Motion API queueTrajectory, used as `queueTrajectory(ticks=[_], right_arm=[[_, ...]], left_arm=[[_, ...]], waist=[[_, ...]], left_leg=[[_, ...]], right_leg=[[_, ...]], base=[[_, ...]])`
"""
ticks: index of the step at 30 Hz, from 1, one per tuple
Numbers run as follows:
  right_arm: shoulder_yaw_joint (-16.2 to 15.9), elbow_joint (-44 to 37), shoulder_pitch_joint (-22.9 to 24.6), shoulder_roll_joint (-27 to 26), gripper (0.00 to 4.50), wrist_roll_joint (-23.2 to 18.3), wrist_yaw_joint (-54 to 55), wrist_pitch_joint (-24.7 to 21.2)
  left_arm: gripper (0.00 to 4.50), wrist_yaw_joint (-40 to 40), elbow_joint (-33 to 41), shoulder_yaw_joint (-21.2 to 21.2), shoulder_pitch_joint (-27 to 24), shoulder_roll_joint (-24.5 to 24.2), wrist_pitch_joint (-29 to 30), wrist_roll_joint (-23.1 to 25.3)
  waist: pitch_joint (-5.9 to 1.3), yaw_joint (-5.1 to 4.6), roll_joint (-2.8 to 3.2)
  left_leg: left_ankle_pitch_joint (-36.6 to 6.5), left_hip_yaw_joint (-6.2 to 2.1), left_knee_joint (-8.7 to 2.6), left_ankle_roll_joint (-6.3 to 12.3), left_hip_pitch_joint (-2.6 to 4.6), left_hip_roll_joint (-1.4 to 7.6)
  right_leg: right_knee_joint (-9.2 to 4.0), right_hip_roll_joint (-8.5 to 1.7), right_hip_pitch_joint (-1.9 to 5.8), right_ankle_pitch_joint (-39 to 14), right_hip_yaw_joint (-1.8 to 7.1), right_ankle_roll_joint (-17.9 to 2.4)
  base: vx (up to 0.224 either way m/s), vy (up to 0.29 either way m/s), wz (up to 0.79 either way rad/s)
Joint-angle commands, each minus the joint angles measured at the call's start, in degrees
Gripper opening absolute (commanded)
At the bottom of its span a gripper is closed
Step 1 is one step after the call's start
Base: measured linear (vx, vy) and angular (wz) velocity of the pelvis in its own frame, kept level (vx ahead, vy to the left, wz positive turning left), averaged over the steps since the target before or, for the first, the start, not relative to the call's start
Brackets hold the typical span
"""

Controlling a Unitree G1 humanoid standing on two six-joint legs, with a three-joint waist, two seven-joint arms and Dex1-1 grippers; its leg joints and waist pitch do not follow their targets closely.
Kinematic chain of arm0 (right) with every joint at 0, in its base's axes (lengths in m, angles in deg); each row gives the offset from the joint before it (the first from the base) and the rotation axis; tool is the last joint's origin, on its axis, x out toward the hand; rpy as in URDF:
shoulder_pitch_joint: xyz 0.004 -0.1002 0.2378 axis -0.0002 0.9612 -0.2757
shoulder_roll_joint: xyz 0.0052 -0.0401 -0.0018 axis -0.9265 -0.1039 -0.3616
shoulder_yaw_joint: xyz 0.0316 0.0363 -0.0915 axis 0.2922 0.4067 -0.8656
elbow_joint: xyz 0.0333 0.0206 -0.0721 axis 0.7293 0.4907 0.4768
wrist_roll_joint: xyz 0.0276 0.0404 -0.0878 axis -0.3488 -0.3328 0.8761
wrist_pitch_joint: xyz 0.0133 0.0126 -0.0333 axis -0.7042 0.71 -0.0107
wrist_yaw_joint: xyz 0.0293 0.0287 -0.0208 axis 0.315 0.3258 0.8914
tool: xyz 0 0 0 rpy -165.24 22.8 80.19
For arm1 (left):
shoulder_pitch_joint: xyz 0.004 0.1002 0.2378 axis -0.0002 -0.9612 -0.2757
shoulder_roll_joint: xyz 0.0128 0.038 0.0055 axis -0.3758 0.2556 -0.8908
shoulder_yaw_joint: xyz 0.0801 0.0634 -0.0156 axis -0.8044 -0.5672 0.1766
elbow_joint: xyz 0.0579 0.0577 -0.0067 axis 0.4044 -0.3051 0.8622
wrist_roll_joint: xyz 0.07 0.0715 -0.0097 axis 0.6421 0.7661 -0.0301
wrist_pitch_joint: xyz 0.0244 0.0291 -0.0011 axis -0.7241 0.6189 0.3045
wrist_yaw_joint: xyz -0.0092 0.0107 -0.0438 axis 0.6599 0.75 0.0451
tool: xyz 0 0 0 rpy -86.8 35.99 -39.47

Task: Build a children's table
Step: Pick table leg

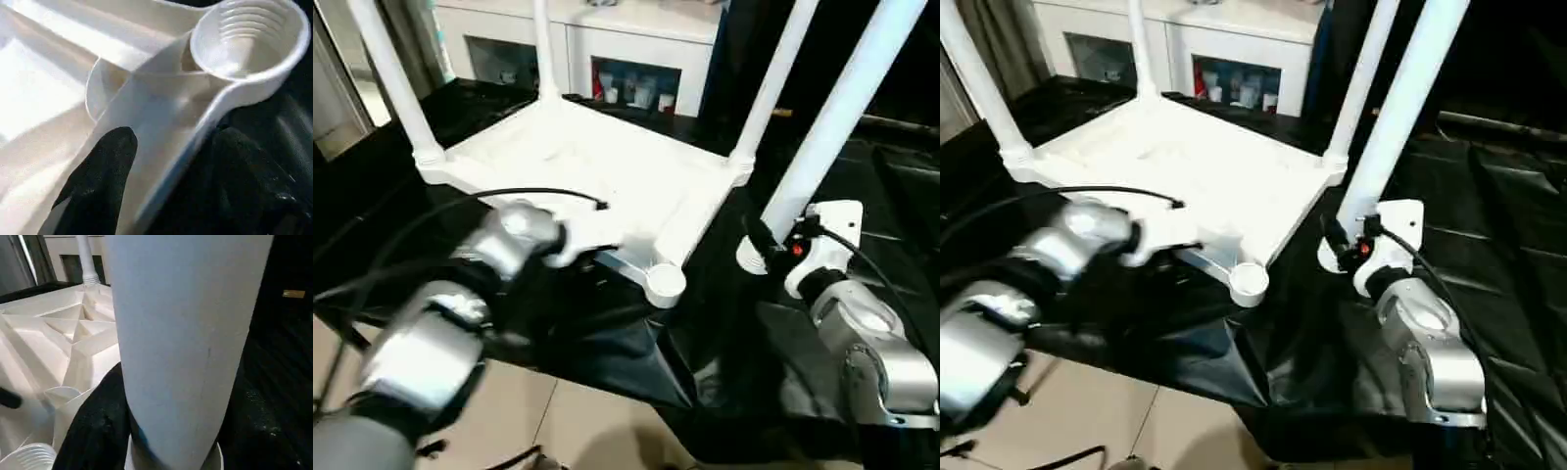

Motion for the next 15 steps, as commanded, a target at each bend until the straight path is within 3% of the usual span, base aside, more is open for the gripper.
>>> queueTrajectory(ticks=[1, 8, 9, 10, 13, 15], right_arm=[[-0.2, -0.2, -0.9, -0.3, 1.91, 0.0, 0.3, 0.8], [-1.3, -0.9, -0.8, -0.6, 1.91, 0.2, 0.0, 0.4], [-1.2, -1.1, -0.8, -0.4, 1.91, 0.2, -0.1, 0.4], [-1.0, -1.1, -0.8, -0.2, 1.91, 0.1, -0.2, 0.3], [-0.4, -1.0, -0.9, 0.2, 1.91, -0.1, -0.5, 0.2], [-0.6, -0.2, -0.9, 0.2, 1.91, 0.2, -0.6, 0.8]], left_arm=[[2.99, 0.9, -1.2, -0.7, 1.4, 0.1, -0.7, 1.8], [2.99, 3.6, -4.8, -3.1, 1.5, 1.1, -0.9, 6.1], [2.99, 3.6, -5.8, -3.5, 1.7, 1.1, -0.2, 7.0], [2.69, 3.4, -6.1, -3.6, 1.8, 1.1, 0.2, 7.2], [2.57, 0.4, -7.0, -2.9, 2.4, 1.7, 1.4, 6.9], [2.27, -1.6, -7.6, -2.4, 2.8, 2.2, 2.2, 6.8]], waist=[[-4.17, 0.2, 0.51], [-4.29, 0.12, 0.81], [-4.09, 0.09, 1.59], [-3.97, -0.02, 1.26], [-4.02, 0.22, 0.78], [-3.92, 0.25, 0.89]], left_leg=[[-12.8, 0.04, -4.42, 0.78, 0.15, 0.46], [-12.6, 0.09, -4.34, 0.91, 0.47, 0.67], [-13.2, 0.05, -4.42, 0.71, 0.54, 0.68], [-13.8, 0.14, -4.43, 0.77, 0.54, 0.59], [-13.3, 0.2, -4.33, 1.21, 0.42, 0.35], [-12.5, 0.23, -4.37, 1.48, 0.28, 0.25]], right_leg=[[-4.44, -3.52, 4.11, -19.3, 2.51, -7.5], [-4.1, -3.43, 4.0, -15.3, 2.73, -9.3], [-4.27, -3.46, 3.83, -15.3, 2.77, -9.6], [-4.48, -3.36, 3.84, -15.8, 2.73, -9.5], [-4.5, -3.51, 4.07, -18.1, 2.7, -8.9], [-4.85, -3.59, 4.09, -20.4, 2.61, -7.9]], base=[[0.0, 0.0, 0.0], [0.0, 0.0, 0.0], [0.0, 0.0, 0.0], [0.0, 0.0, 0.0], [0.0, 0.0, 0.0], [0.0, 0.0, 0.0]])
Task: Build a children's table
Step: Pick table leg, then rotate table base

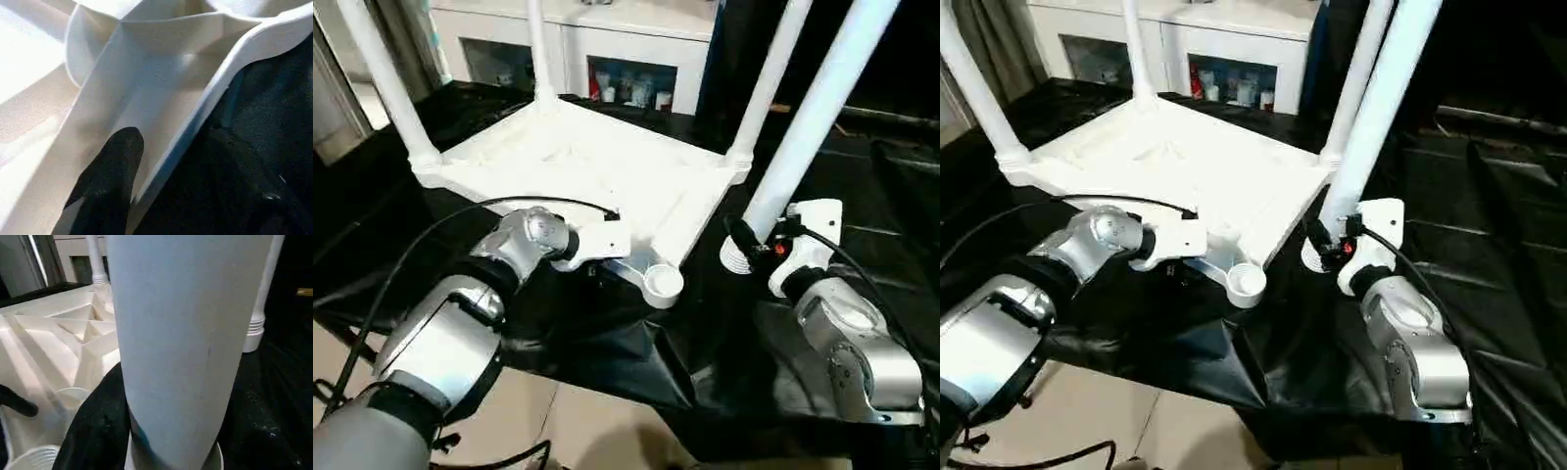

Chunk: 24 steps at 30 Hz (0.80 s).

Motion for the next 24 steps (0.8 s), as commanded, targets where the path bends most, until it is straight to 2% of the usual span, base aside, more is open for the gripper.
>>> queueTrajectory(ticks=[1, 3, 6, 7, 10, 12, 13, 14, 15, 17, 19, 20, 24], right_arm=[[0.2, 0.3, -0.6, 0.1, 1.91, 0.3, -0.3, 1.2], [-0.2, 0.9, -1.1, -0.4, 1.91, 0.7, 0.0, 1.8], [-0.3, 1.0, -1.6, -0.5, 1.91, 0.8, 0.1, 2.0], [-0.2, 1.2, -1.9, -0.4, 1.91, 0.7, 0.2, 2.1], [0.2, 2.1, -2.6, 0.6, 1.91, 1.0, -0.4, 2.6], [0.5, 2.8, -2.9, 1.1, 1.91, 1.0, -0.8, 2.9], [0.5, 3.6, -3.2, 1.8, 1.91, 1.1, -1.7, 3.2], [0.5, 3.8, -3.3, 1.9, 1.91, 1.1, -1.9, 3.3], [0.2, 4.3, -3.4, 2.1, 1.91, 1.3, -2.3, 3.5], [-0.2, 5.0, -3.5, 2.3, 1.91, 1.7, -2.8, 3.9], [-1.1, 6.2, -4.0, 2.5, 1.91, 2.0, -3.7, 4.7], [-1.3, 6.6, -4.1, 2.4, 1.91, 2.1, -3.7, 4.9], [-1.9, 7.0, -4.6, 1.8, 1.91, 2.3, -3.2, 5.5]], left_arm=[[2.19, -2.9, -1.4, -0.7, 0.3, 0.8, 0.8, 1.3], [2.2, -3.7, -1.5, -1.5, 0.6, 1.1, 0.5, 2.5], [1.95, -5.6, -1.3, -2.2, 1.1, 1.1, 0.6, 3.4], [1.83, -7.0, -1.1, -2.6, 1.4, 1.0, 0.6, 4.0], [1.69, -11.4, -0.5, -3.5, 2.3, 0.8, 1.9, 4.7], [1.48, -14.2, -0.3, -3.1, 2.7, 1.0, 3.6, 4.4], [1.41, -17.8, 0.3, -2.4, 2.9, 1.3, 4.5, 3.5], [1.41, -18.6, 0.4, -2.2, 2.9, 1.4, 4.6, 3.3], [1.32, -19.2, 0.6, -2.0, 2.9, 1.5, 5.0, 3.1], [1.07, -19.8, 0.9, -1.9, 2.7, 1.4, 5.6, 3.0], [1.02, -21.7, 1.8, -1.4, 2.2, 0.9, 6.4, 2.6], [0.97, -22.1, 2.0, -1.0, 1.9, 0.8, 7.0, 2.1], [0.72, -20.2, 3.6, 1.7, 0.2, 0.7, 10.4, 0.0]], waist=[[-4.1, 0.37, 0.15], [-4.5, 0.4, 0.5], [-4.6, 0.38, 0.5], [-4.65, 0.46, 0.79], [-4.71, 0.41, 0.98], [-4.68, 0.53, 0.8], [-4.65, 0.6, 0.48], [-4.7, 0.79, 0.59], [-4.59, 0.83, 0.3], [-4.68, 0.98, 0.41], [-4.66, 1.07, 0.3], [-4.67, 1.08, 0.55], [-4.66, 0.92, 0.66]], left_leg=[[-12.3, 0.18, -4.06, 1.6, 0.41, 0.26], [-11.4, 0.05, -4.08, 1.59, 0.35, 0.48], [-11.0, 0.07, -4.08, 1.71, 0.23, 0.5], [-11.0, 0.02, -4.09, 1.66, 0.31, 0.53], [-11.1, 0.08, -4.07, 1.71, 0.38, 0.55], [-10.8, 0.2, -4.03, 1.73, 0.32, 0.49], [-10.8, 0.24, -4.04, 1.87, 0.31, 0.47], [-10.3, 0.21, -3.99, 2.17, 0.27, 0.48], [-10.5, 0.3, -3.98, 2.44, 0.24, 0.48], [-10.3, 0.24, -3.97, 2.71, 0.24, 0.56], [-10.3, 0.19, -4.02, 2.76, 0.19, 0.55], [-10.0, 0.17, -4.02, 2.9, 0.12, 0.58], [-10.5, 0.21, -4.01, 2.74, 0.22, 0.63]], right_leg=[[-4.94, -3.7, 3.99, -21.4, 2.55, -7.6], [-4.68, -3.67, 4.05, -19.7, 2.51, -8.0], [-4.39, -3.58, 4.11, -17.0, 2.59, -9.0], [-4.3, -3.66, 4.13, -16.6, 2.61, -9.3], [-4.17, -3.66, 4.18, -15.0, 2.66, -10.1], [-4.14, -3.71, 4.22, -14.8, 2.72, -10.7], [-4.15, -3.78, 4.29, -14.9, 2.71, -10.8], [-4.1, -3.94, 4.37, -14.9, 2.71, -11.0], [-4.24, -3.86, 4.29, -15.4, 2.69, -11.0], [-4.06, -3.98, 4.32, -15.5, 2.63, -11.2], [-4.11, -4.05, 4.37, -16.0, 2.59, -11.1], [-4.08, -4.03, 4.36, -15.7, 2.61, -11.2], [-4.0, -3.98, 4.39, -15.1, 2.58, -11.9]], base=[[0.0, 0.0, 0.0], [0.0, 0.0, 0.0], [0.0, 0.0, 0.0], [0.0, 0.0, 0.0], [0.0, 0.0, 0.0], [0.0, 0.0, 0.0], [0.0, 0.0, 0.0], [0.0, 0.0, 0.0], [0.0, 0.0, 0.0], [0.0, 0.0, 0.0], [0.0, 0.0, 0.0], [0.0, 0.0, 0.0], [0.0, 0.0, 0.0]])
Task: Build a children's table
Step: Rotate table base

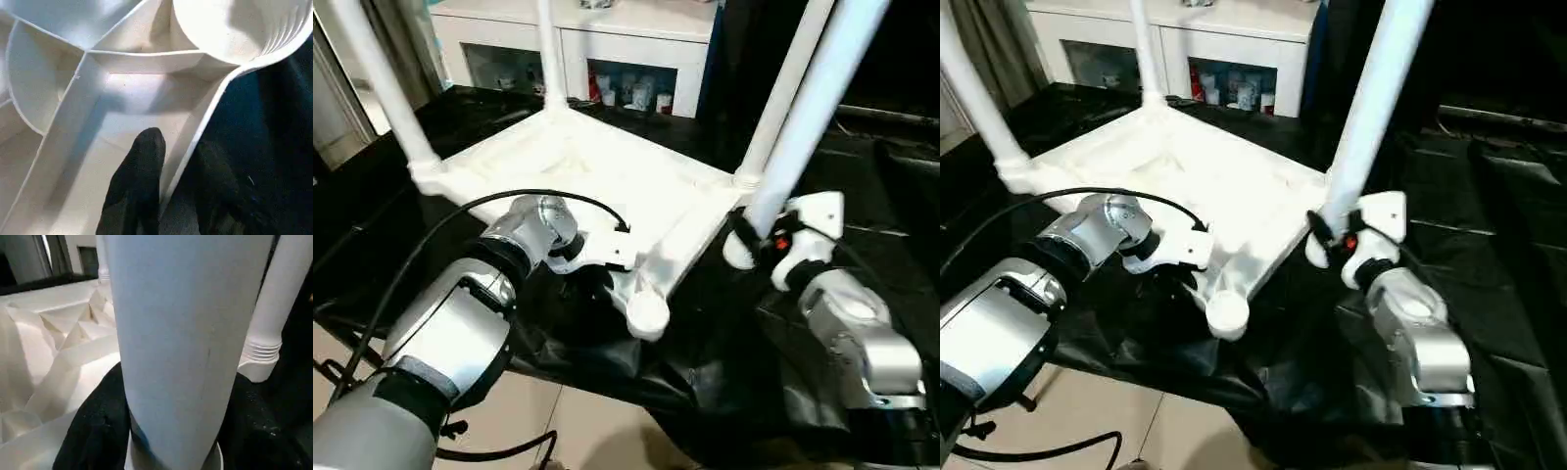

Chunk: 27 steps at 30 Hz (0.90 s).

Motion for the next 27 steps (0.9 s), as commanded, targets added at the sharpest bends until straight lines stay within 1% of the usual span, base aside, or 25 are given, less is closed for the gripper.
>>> queueTrajectory(ticks=[1, 2, 4, 5, 6, 7, 8, 9, 10, 11, 12, 13, 14, 15, 16, 17, 18, 19, 20, 22, 23, 24, 25, 26, 27], right_arm=[[0.1, -0.7, -0.9, -0.3, 1.91, -0.1, 0.3, 1.2], [0.1, -1.0, -0.8, -0.5, 1.91, -0.2, 0.4, 1.1], [0.1, -1.5, -0.3, -0.7, 1.91, -0.3, 0.3, 1.1], [0.1, -1.6, 0.2, -0.7, 1.91, -0.2, 0.3, 1.1], [0.3, -1.7, 0.8, -0.8, 1.91, -0.4, 0.4, 0.9], [0.3, -1.7, 0.8, -0.8, 1.91, -0.4, 0.4, 0.9], [0.4, -1.7, 0.9, -0.8, 1.91, -0.4, 0.4, 0.9], [0.6, -1.9, 1.3, -0.7, 1.91, -0.6, 0.2, 0.8], [0.6, -1.9, 1.7, -0.7, 1.91, -0.6, 0.1, 0.8], [0.6, -1.9, 1.9, -0.8, 1.91, -0.6, 0.2, 0.8], [0.5, -1.8, 2.0, -0.9, 1.91, -0.5, 0.2, 0.9], [0.5, -1.6, 2.0, -1.0, 1.91, -0.5, 0.2, 0.9], [0.3, -1.4, 2.0, -1.2, 1.91, -0.4, 0.3, 1.0], [0.3, -1.4, 2.0, -1.3, 1.91, -0.3, 0.4, 1.0], [0.3, -1.4, 2.0, -1.3, 1.91, -0.3, 0.4, 1.0], [0.3, -1.8, 2.0, -1.6, 1.91, -0.3, 0.7, 0.7], [0.4, -2.4, 1.9, -1.7, 1.91, -0.4, 1.0, 0.1], [0.4, -2.4, 1.9, -1.7, 1.91, -0.4, 1.0, 0.1], [0.7, -2.4, 1.8, -1.6, 1.91, -0.6, 1.1, -0.1], [1.3, -2.2, 1.8, -1.4, 1.91, -0.9, 1.1, -0.2], [1.7, -2.0, 1.7, -1.4, 1.91, -1.1, 1.3, -0.3], [1.9, -1.8, 1.7, -1.4, 1.91, -1.2, 1.5, -0.4], [2.3, -1.7, 1.7, -1.6, 1.91, -1.5, 1.6, -0.5], [2.5, -1.6, 1.7, -1.7, 1.91, -1.6, 1.6, -0.5], [2.8, -1.6, 1.5, -1.8, 1.91, -1.9, 1.6, -0.8]], left_arm=[[0.69, 3.5, 0.0, 3.3, -1.9, 0.3, 4.9, -3.0], [0.69, 5.1, -0.1, 4.4, -2.2, 0.7, 6.8, -3.7], [0.59, 7.9, 0.0, 6.6, -3.2, 1.5, 10.0, -5.3], [0.59, 9.4, 0.4, 7.9, -3.9, 2.0, 11.8, -6.3], [0.56, 11.9, 1.0, 9.8, -5.0, 2.8, 14.8, -7.7], [0.56, 11.9, 1.0, 9.8, -5.0, 2.8, 14.8, -7.7], [0.53, 12.4, 1.3, 10.2, -5.3, 3.0, 15.6, -8.1], [0.51, 14.6, 3.4, 10.6, -6.7, 3.6, 18.1, -7.9], [0.49, 15.6, 5.5, 10.8, -8.1, 3.9, 19.6, -7.6], [0.49, 16.4, 7.8, 11.2, -9.5, 4.1, 20.9, -7.6], [0.42, 16.8, 9.2, 11.7, -10.4, 4.4, 21.7, -7.9], [0.36, 17.3, 11.2, 12.1, -11.6, 4.7, 22.2, -8.3], [0.32, 18.5, 14.5, 12.6, -13.5, 5.1, 21.3, -8.6], [0.28, 19.1, 15.8, 12.7, -14.4, 5.1, 20.4, -8.7], [0.25, 19.1, 15.8, 12.7, -14.4, 5.1, 20.4, -8.7], [0.25, 21.2, 19.3, 12.2, -17.3, 5.1, 14.9, -8.5], [0.21, 22.2, 21.4, 11.8, -19.1, 4.9, 11.0, -8.5], [0.12, 22.2, 21.4, 11.8, -19.1, 4.9, 11.0, -8.5], [0.06, 22.6, 22.0, 11.7, -19.8, 4.9, 7.0, -8.7], [0.01, 22.0, 24.3, 11.3, -21.7, 4.8, 0.6, -9.3], [0.0, 22.7, 25.2, 10.7, -22.3, 4.3, -0.9, -8.6], [0.0, 23.3, 26.6, 10.4, -23.0, 4.0, -0.7, -7.8], [0.0, 23.4, 27.6, 10.4, -23.6, 3.8, -0.1, -7.8], [0.0, 23.4, 28.4, 10.4, -24.0, 3.8, 0.3, -7.8], [0.0, 22.4, 29.9, 11.4, -24.8, 4.1, 0.9, -9.4]], waist=[[-4.3, 0.57, -0.32], [-4.26, 0.56, -0.22], [-4.23, 0.43, -0.32], [-4.19, 0.2, -0.54], [-3.99, 0.15, -0.71], [-3.93, 0.11, -0.66], [-4.04, 0.12, -0.66], [-3.76, 0.08, -1.36], [-3.71, 0.0, -1.22], [-3.73, -0.07, -1.12], [-3.58, -0.16, -1.19], [-3.69, -0.15, -1.37], [-3.61, -0.16, -1.17], [-3.77, -0.2, -1.02], [-3.79, -0.16, -1.02], [-3.81, -0.23, -1.06], [-3.76, -0.39, -1.03], [-3.88, -0.34, -0.94], [-3.91, -0.45, -1.35], [-3.97, -0.41, -1.6], [-3.98, -0.38, -1.83], [-3.91, -0.26, -1.65], [-3.86, -0.33, -2.06], [-3.9, -0.19, -1.92], [-3.89, -0.13, -2.12]], left_leg=[[-10.4, 0.16, -3.99, 2.67, 0.2, 0.67], [-10.4, 0.2, -3.96, 2.82, 0.23, 0.59], [-10.7, 0.17, -3.98, 2.9, 0.13, 0.47], [-10.5, 0.23, -3.96, 2.9, -0.11, 0.43], [-10.7, 0.16, -4.01, 2.89, -0.36, 0.21], [-10.7, 0.18, -4.01, 2.9, -0.4, 0.16], [-10.9, 0.21, -3.94, 2.93, -0.23, 0.0], [-10.7, 0.18, -4.05, 3.21, -0.37, -0.09], [-11.0, 0.21, -4.03, 3.44, -0.14, -0.08], [-11.0, 0.19, -4.06, 3.52, -0.06, 0.0], [-11.3, 0.32, -4.01, 3.81, -0.02, -0.14], [-11.6, 0.33, -4.03, 3.77, 0.22, 0.06], [-12.0, 0.41, -4.01, 4.08, 0.49, 0.06], [-12.6, 0.41, -3.99, 4.09, 0.55, 0.08], [-12.7, 0.34, -4.06, 4.02, 0.46, 0.1], [-13.2, 0.3, -4.21, 3.94, 0.7, 0.32], [-13.5, 0.17, -4.44, 3.8, 0.36, 0.39], [-13.7, 0.18, -4.46, 3.67, 0.54, 0.46], [-14.0, 0.36, -4.4, 3.76, 0.87, 0.47], [-13.5, 0.37, -4.58, 3.77, 0.66, 0.55], [-12.9, 0.34, -4.71, 3.78, 0.55, 0.72], [-13.0, 0.39, -4.72, 3.64, 0.78, 0.77], [-12.9, 0.56, -4.66, 3.77, 0.8, 0.68], [-12.3, 0.58, -4.65, 3.7, 0.72, 0.65], [-11.5, 0.65, -4.63, 3.84, 0.59, 0.59]], right_leg=[[-3.88, -3.96, 4.4, -15.1, 2.56, -11.6], [-3.96, -3.89, 4.3, -15.7, 2.52, -11.5], [-4.18, -3.83, 4.37, -17.4, 2.42, -10.8], [-4.07, -3.8, 4.53, -17.4, 2.42, -10.6], [-4.34, -3.82, 4.72, -19.5, 2.25, -9.7], [-4.36, -3.76, 4.76, -20.2, 2.19, -9.3], [-4.73, -3.79, 4.67, -22.2, 2.13, -8.3], [-4.87, -3.64, 4.56, -23.6, 2.01, -7.3], [-5.16, -3.7, 4.33, -25.1, 2.01, -6.7], [-5.19, -3.72, 4.31, -25.5, 2.01, -6.5], [-5.48, -3.55, 4.08, -26.7, 1.94, -6.2], [-5.47, -3.68, 4.05, -27.1, 1.96, -6.3], [-5.8, -3.59, 3.6, -28.2, 1.94, -6.2], [-5.95, -3.53, 3.56, -28.9, 1.87, -5.9], [-5.91, -3.54, 3.61, -28.9, 1.83, -5.7], [-6.07, -3.45, 3.3, -28.9, 1.85, -5.3], [-5.93, -3.4, 3.58, -28.6, 1.74, -5.0], [-6.01, -3.49, 3.45, -28.5, 1.82, -4.7], [-6.25, -3.42, 3.09, -28.4, 1.9, -4.6], [-5.87, -3.47, 3.29, -27.0, 2.01, -4.4], [-5.75, -3.48, 3.28, -26.1, 2.11, -4.1], [-5.57, -3.63, 3.11, -26.4, 2.18, -4.0], [-5.76, -3.61, 2.99, -26.8, 2.21, -3.8], [-5.69, -3.77, 3.13, -27.3, 2.25, -3.7], [-5.65, -3.79, 3.14, -27.3, 2.27, -3.5]], base=[[0.0, 0.0, 0.0], [0.0, 0.0, 0.0], [0.0, 0.0, 0.0], [0.0, 0.0, 0.0], [0.0, 0.0, 0.0], [0.0, 0.0, 0.0], [0.0, 0.0, 0.0], [0.0, 0.0, 0.0], [0.0, 0.0, 0.0], [0.0, 0.0, 0.0], [0.0, 0.0, 0.0], [0.0, 0.0, 0.0], [0.0, 0.0, 0.0], [0.0, 0.0, 0.0], [0.0, 0.0, 0.0], [0.0, 0.0, 0.0], [0.0, 0.0, 0.0], [0.0, 0.0, 0.0], [0.0, 0.0, 0.0], [0.0, 0.0, 0.0], [0.0, 0.0, 0.0], [0.0, 0.0, 0.0], [0.0, 0.0, 0.0], [0.0, 0.0, 0.0], [0.0, 0.0, 0.0]])
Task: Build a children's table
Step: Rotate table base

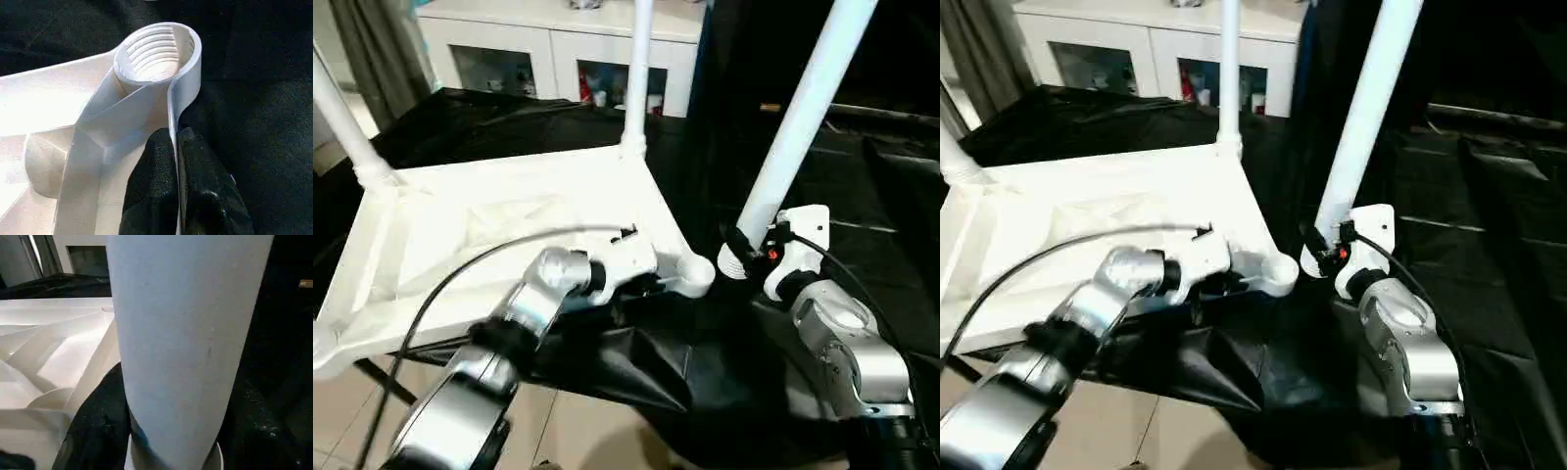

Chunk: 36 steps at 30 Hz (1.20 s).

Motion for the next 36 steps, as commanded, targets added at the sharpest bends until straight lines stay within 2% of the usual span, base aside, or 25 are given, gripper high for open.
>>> queueTrajectory(ticks=[1, 2, 3, 5, 6, 7, 8, 9, 11, 14, 22, 24, 28, 30, 36], right_arm=[[1.6, -0.9, -1.0, 0.0, 1.91, -1.2, 0.3, -0.8], [1.7, -0.9, -1.1, 0.2, 1.91, -1.4, 0.1, -1.0], [1.6, -0.8, -1.2, 0.4, 1.91, -1.5, -0.1, -1.0], [1.6, -0.5, -1.3, 0.5, 1.91, -1.5, -0.3, -0.9], [1.6, -0.1, -1.4, 0.7, 1.91, -1.4, -0.4, -0.6], [1.6, -0.1, -1.4, 0.7, 1.91, -1.4, -0.4, -0.6], [1.7, 0.0, -1.5, 0.7, 1.91, -1.4, -0.4, -0.5], [1.7, 0.0, -1.5, 0.6, 1.91, -1.4, -0.4, -0.6], [1.7, -0.1, -1.5, 0.6, 1.91, -1.5, -0.3, -0.6], [1.8, -0.8, -1.2, 0.6, 1.91, -1.6, -0.3, -1.0], [1.6, -0.4, -1.4, 0.6, 1.91, -1.6, -0.7, -1.2], [1.5, -0.1, -1.6, 0.5, 1.91, -1.6, -0.7, -1.1], [1.3, 0.1, -1.7, 0.3, 1.91, -1.5, -0.7, -1.0], [1.2, 0.0, -1.7, 0.1, 1.91, -1.4, -0.6, -1.0], [1.1, -0.4, -1.4, 0.0, 1.91, -1.5, -0.7, -1.1]], left_arm=[[0.0, -0.5, 1.9, 0.6, -1.2, 0.3, -0.4, -1.6], [0.0, -1.3, 3.9, 1.5, -1.9, 0.5, 1.2, -3.3], [0.29, -1.4, 4.2, 1.8, -1.9, 0.5, 1.2, -3.8], [0.59, -2.2, 4.6, 2.0, -1.9, 0.3, 1.4, -4.5], [0.59, -3.2, 5.8, 2.1, -2.1, -0.7, 2.1, -5.1], [0.78, -3.3, 5.9, 2.2, -2.1, -0.8, 2.1, -5.2], [0.9, -3.5, 7.4, 2.7, -2.4, -1.8, 2.7, -5.6], [0.96, -3.6, 7.7, 2.9, -2.4, -1.9, 2.9, -5.8], [1.0, -4.1, 8.9, 3.4, -2.6, -2.5, 3.7, -6.3], [1.41, -5.8, 10.5, 2.4, -3.4, -4.8, 5.3, -4.7], [1.42, -5.7, 10.5, 1.5, -4.3, -6.7, 6.7, -4.6], [1.42, -5.9, 11.0, 1.6, -4.4, -6.7, 7.7, -4.8], [1.42, -5.7, 10.8, 1.2, -4.3, -7.0, 8.0, -4.1], [1.42, -6.0, 10.5, 1.2, -4.1, -7.1, 8.1, -4.3], [0.78, -6.8, 7.6, 0.8, -1.9, -6.5, 7.7, -5.0]], waist=[[-3.83, 0.15, -1.6], [-3.9, 0.18, -1.68], [-3.83, 0.22, -1.65], [-3.99, 0.3, -1.62], [-4.09, 0.41, -1.53], [-4.24, 0.49, -1.41], [-4.25, 0.45, -1.08], [-4.2, 0.24, -1.31], [-4.14, 0.1, -1.32], [-4.13, 0.11, -1.39], [-3.89, 0.15, -1.38], [-3.88, 0.19, -1.42], [-3.97, 0.22, -1.41], [-4.02, 0.2, -1.14], [-4.14, 0.2, -1.04]], left_leg=[[-11.2, 0.22, -3.87, 3.87, -0.22, 0.57], [-10.5, 0.15, -3.92, 3.81, -0.39, 0.64], [-10.0, 0.15, -3.96, 3.86, -0.54, 0.6], [-9.3, 0.22, -3.88, 3.83, -0.42, 0.6], [-8.7, 0.25, -3.86, 3.83, -0.51, 0.61], [-8.2, 0.18, -3.86, 3.77, -0.46, 0.74], [-7.6, 0.19, -3.81, 3.82, -0.44, 0.89], [-7.4, 0.2, -3.86, 3.8, -0.61, 0.9], [-7.7, 0.26, -3.83, 3.74, -0.56, 0.87], [-7.3, 0.35, -3.8, 3.75, -0.41, 0.88], [-9.9, 0.39, -3.99, 2.68, -0.01, 0.87], [-9.9, 0.36, -4.01, 2.56, -0.12, 0.82], [-9.3, 0.3, -3.97, 2.54, -0.19, 0.82], [-9.1, 0.28, -3.94, 2.51, -0.19, 0.81], [-8.5, 0.28, -3.88, 2.57, -0.19, 0.79]], right_leg=[[-4.89, -3.67, 3.09, -27.3, 2.41, -3.6], [-4.64, -3.72, 3.25, -26.9, 2.38, -3.4], [-4.75, -3.67, 3.2, -26.9, 2.35, -3.3], [-4.49, -3.63, 3.16, -25.4, 2.47, -3.5], [-4.32, -3.73, 3.24, -24.2, 2.53, -4.2], [-4.13, -3.74, 3.23, -23.1, 2.56, -4.5], [-3.8, -3.57, 3.11, -20.2, 2.65, -5.5], [-3.53, -3.43, 3.28, -18.0, 2.65, -6.3], [-3.43, -3.44, 3.34, -17.4, 2.64, -6.8], [-3.26, -3.43, 3.3, -16.9, 2.81, -7.2], [-3.65, -3.48, 3.17, -19.7, 2.86, -6.6], [-3.73, -3.54, 3.26, -20.5, 2.85, -6.3], [-3.59, -3.51, 3.31, -19.6, 2.85, -6.2], [-3.56, -3.48, 3.32, -19.1, 2.85, -6.3], [-3.22, -3.37, 3.45, -16.3, 2.91, -7.4]], base=[[0.0, 0.0, 0.0], [0.0, 0.0, 0.0], [0.0, 0.0, 0.0], [0.0, 0.0, 0.0], [0.0, 0.0, 0.0], [0.0, 0.0, 0.0], [0.0, 0.0, 0.0], [0.0, 0.0, 0.0], [0.0, 0.0, 0.0], [0.0, 0.0, 0.0], [0.0, 0.0, 0.0], [0.0, 0.0, 0.0], [0.0, 0.0, 0.0], [0.0, 0.0, 0.0], [0.0, 0.0, 0.0]])
